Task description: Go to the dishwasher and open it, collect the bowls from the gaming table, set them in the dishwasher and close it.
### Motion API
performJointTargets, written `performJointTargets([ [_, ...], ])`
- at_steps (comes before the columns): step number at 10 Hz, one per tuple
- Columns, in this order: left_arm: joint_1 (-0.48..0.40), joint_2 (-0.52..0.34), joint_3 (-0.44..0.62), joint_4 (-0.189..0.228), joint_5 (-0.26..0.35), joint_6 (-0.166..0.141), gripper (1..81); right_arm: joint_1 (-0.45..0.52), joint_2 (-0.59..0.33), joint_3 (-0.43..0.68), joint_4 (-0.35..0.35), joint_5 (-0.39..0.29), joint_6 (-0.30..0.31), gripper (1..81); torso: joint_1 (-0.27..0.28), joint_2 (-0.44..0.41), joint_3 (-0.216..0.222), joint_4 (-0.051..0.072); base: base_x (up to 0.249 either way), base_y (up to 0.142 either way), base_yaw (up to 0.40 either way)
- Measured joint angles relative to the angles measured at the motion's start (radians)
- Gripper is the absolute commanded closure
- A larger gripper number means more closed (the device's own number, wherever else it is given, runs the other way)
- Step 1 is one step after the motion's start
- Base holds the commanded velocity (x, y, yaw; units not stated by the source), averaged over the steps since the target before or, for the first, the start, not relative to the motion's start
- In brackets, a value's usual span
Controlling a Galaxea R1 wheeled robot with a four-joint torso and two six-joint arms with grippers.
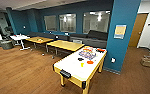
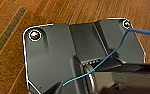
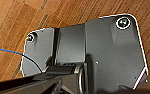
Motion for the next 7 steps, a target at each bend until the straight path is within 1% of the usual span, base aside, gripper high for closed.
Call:
performJointTargets([
  [7, -0.001, 0.003, 0.0, 0.0, 0.0, 0.0, 1.0, 0.005, 0.005, 0.0, -0.002, 0.0, 0.0, 1.0, 0.001, 0.0, 0.0, 0.0, 0.16, 0.077, 0.0],
])
